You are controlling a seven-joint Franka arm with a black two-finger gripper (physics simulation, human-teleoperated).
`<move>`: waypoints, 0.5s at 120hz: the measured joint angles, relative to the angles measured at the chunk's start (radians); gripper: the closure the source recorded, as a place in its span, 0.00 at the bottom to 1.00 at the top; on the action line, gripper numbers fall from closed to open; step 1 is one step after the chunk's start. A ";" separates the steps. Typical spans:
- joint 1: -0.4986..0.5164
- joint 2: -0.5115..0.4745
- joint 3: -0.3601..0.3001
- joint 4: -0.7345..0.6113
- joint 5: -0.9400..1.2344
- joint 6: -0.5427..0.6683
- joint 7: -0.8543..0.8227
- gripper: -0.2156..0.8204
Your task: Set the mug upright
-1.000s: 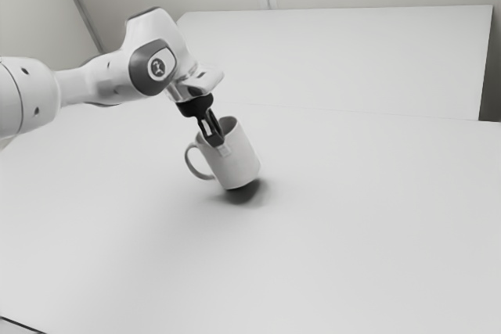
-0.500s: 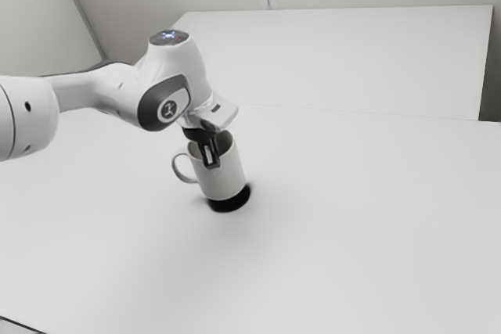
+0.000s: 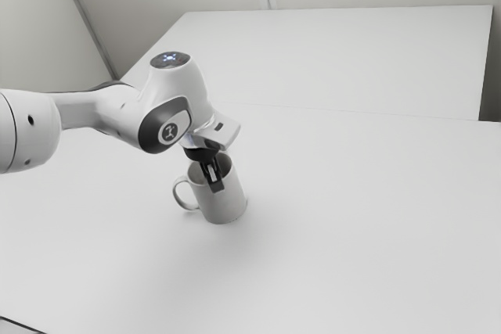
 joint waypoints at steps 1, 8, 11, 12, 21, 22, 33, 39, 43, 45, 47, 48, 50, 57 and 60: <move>0.000 0.000 0.000 0.000 0.000 0.000 -0.001 0.72; 0.001 -0.001 0.000 0.000 -0.002 0.002 -0.009 0.60; 0.002 -0.007 0.000 -0.001 -0.003 0.002 -0.012 0.56; 0.002 -0.009 -0.001 -0.001 -0.003 0.002 -0.013 0.54; 0.007 -0.035 -0.007 -0.001 -0.004 -0.002 -0.020 0.44; 0.006 -0.038 -0.008 -0.001 -0.004 -0.002 -0.021 0.43; 0.000 -0.073 -0.010 0.006 -0.016 -0.018 -0.033 0.35; 0.001 -0.083 -0.011 0.026 -0.029 -0.040 -0.050 0.32; 0.005 -0.086 -0.010 0.049 -0.038 -0.065 -0.075 0.31; 0.007 -0.087 -0.009 0.062 -0.042 -0.079 -0.089 0.30; 0.009 -0.086 -0.008 0.074 -0.046 -0.093 -0.103 0.29; 0.010 -0.086 -0.007 0.080 -0.047 -0.100 -0.111 0.29; 0.012 -0.083 -0.004 0.091 -0.050 -0.112 -0.125 0.28; 0.019 -0.079 -0.001 0.131 -0.057 -0.149 -0.179 0.27; 0.020 -0.078 -0.003 0.155 -0.059 -0.166 -0.203 0.26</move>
